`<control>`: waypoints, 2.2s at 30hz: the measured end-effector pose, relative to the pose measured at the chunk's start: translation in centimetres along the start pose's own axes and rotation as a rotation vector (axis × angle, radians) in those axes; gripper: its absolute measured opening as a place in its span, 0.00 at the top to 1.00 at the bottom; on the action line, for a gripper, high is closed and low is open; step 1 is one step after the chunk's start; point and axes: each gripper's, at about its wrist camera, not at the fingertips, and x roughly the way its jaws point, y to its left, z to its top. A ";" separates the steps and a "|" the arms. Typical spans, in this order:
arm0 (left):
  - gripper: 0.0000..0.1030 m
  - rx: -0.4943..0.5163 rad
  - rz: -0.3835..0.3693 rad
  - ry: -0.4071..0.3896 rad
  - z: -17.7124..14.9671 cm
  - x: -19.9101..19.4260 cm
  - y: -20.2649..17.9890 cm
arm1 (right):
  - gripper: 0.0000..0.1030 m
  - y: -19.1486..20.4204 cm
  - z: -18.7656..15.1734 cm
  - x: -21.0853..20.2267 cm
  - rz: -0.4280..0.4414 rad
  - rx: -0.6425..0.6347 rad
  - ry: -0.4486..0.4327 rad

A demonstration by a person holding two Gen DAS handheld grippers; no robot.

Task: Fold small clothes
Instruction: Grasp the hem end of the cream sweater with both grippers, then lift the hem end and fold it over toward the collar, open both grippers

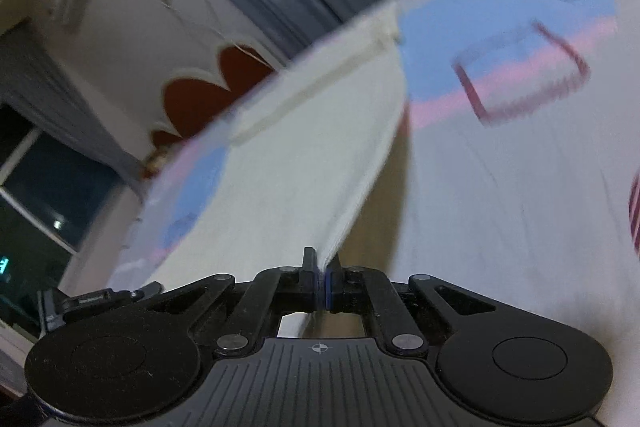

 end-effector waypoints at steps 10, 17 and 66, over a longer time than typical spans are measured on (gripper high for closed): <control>0.95 0.010 0.044 0.054 -2.2 1.3 0.7 | 0.98 -1.9 -2.1 2.6 -0.089 0.087 0.094; 0.97 0.008 0.046 0.010 -1.9 0.5 1.1 | 0.98 -1.1 -0.8 0.8 -0.003 0.087 0.011; 0.46 -0.072 0.032 -0.233 29.8 25.8 -0.3 | 0.40 -12.9 29.2 28.3 -0.029 0.129 -0.221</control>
